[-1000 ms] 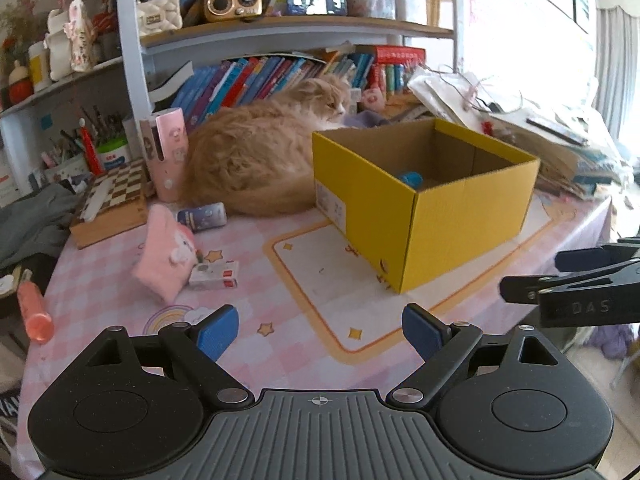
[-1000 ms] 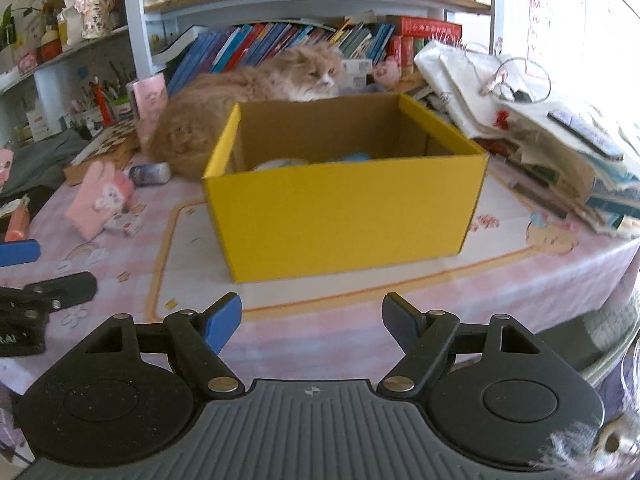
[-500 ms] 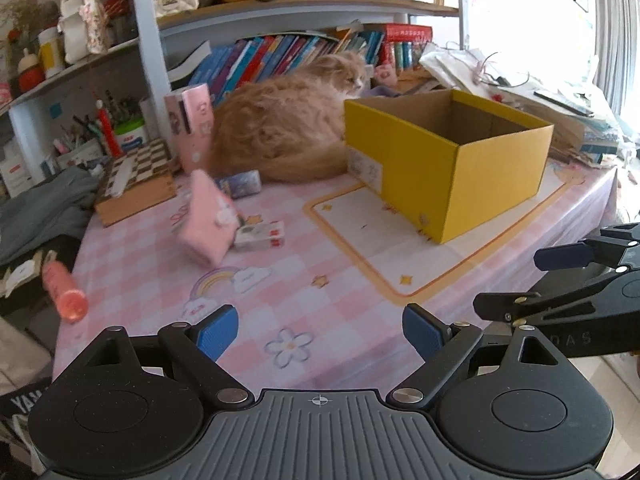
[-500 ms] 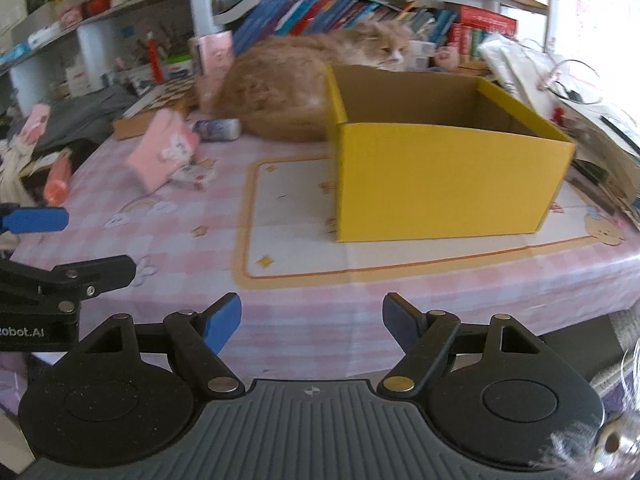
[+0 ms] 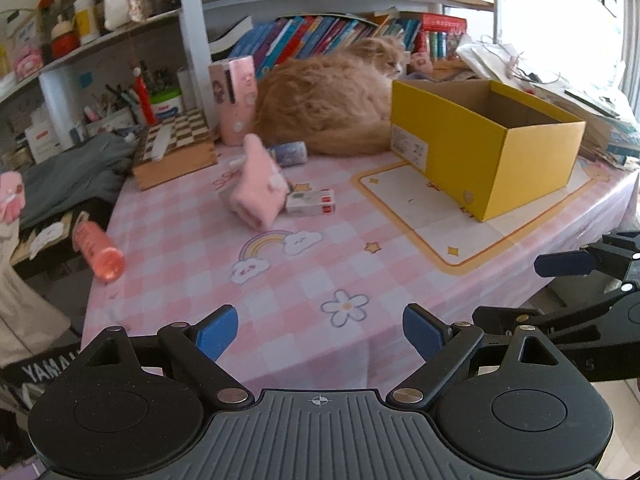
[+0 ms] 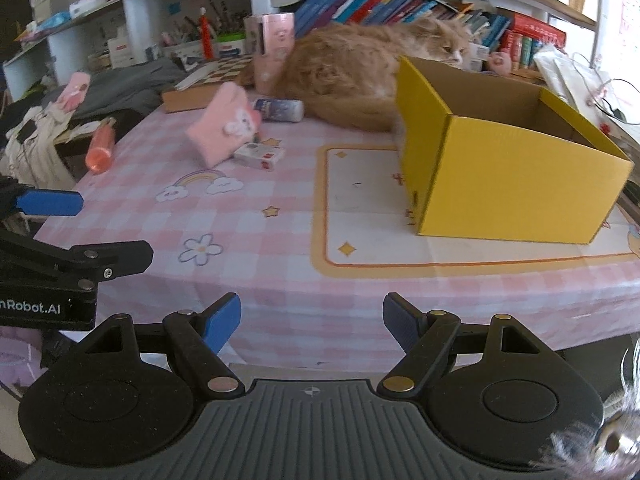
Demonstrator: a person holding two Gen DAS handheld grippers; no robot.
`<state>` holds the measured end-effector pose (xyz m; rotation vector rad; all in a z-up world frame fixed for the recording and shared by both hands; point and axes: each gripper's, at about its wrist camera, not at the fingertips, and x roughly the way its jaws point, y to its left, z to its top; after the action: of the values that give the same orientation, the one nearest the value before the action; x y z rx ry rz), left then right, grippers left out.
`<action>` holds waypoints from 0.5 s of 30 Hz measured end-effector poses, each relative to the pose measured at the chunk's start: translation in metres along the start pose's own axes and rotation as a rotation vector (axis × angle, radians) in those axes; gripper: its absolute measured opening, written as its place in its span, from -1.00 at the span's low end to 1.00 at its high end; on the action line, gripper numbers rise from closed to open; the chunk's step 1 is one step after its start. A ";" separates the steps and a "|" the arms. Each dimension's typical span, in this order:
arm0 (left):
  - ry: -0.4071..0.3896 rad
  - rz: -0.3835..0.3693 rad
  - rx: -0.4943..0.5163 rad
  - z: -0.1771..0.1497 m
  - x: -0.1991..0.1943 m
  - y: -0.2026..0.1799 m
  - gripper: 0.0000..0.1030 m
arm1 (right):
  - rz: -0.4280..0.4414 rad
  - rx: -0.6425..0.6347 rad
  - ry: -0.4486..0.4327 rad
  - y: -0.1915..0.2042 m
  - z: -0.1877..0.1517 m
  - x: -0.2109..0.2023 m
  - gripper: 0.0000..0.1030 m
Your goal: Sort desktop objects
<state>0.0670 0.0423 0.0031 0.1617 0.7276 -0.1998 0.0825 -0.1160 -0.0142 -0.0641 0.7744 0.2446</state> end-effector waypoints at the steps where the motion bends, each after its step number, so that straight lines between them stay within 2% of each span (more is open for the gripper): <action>1: 0.000 0.003 -0.007 -0.001 -0.001 0.003 0.79 | 0.004 -0.007 0.002 0.002 0.000 0.000 0.49; 15: -0.013 0.037 -0.076 -0.003 -0.005 0.023 0.79 | 0.044 -0.113 -0.005 0.025 0.007 0.006 0.49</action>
<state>0.0671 0.0659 0.0055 0.1014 0.7174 -0.1374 0.0855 -0.0894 -0.0126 -0.1535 0.7576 0.3302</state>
